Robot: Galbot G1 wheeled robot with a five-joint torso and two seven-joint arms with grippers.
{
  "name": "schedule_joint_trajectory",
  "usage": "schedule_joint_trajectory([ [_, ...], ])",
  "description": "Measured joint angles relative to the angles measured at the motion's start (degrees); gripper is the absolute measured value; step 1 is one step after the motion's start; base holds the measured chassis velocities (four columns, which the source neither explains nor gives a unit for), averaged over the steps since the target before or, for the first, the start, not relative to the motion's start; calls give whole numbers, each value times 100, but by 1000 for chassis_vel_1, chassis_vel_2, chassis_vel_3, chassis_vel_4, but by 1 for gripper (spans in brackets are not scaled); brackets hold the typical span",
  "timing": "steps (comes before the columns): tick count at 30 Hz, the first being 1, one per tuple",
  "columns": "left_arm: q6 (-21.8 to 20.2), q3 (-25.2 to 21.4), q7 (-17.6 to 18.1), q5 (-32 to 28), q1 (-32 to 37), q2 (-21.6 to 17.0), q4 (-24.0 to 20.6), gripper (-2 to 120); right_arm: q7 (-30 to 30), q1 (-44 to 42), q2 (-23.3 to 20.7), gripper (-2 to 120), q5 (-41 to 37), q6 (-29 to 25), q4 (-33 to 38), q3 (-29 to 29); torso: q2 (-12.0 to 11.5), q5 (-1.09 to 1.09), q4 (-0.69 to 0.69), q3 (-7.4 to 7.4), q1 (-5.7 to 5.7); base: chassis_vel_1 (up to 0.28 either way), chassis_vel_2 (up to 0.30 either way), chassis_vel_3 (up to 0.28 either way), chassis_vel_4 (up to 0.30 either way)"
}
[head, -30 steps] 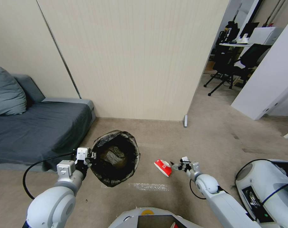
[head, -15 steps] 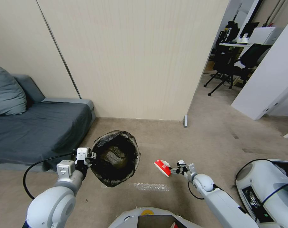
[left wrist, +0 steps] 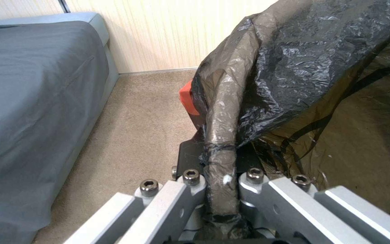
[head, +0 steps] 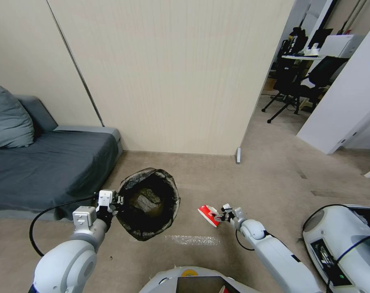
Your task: Pick up the trash bin, then pick up the garbage from the floor and place it into the trash bin.
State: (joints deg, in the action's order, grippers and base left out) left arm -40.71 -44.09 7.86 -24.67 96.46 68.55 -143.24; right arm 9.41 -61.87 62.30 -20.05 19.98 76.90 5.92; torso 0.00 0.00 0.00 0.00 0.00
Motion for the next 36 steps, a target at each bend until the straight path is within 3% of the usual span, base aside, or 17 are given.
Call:
schedule_joint_trajectory([
  [23, -2, 8, -20, 0, 41, -43, 0, 1, 37, 328, 644, 100, 580, -227, -863, -85, 0, 1, 0, -1, 0, 0, 0, 0, 0],
  [36, -2, 28, -38, 0, 14, -56, 0, 1, 50, 490, 775, 100, 660, -266, -1180, -95, 0, 0, 0, 0, 0, 0, 0, 0, 0],
])
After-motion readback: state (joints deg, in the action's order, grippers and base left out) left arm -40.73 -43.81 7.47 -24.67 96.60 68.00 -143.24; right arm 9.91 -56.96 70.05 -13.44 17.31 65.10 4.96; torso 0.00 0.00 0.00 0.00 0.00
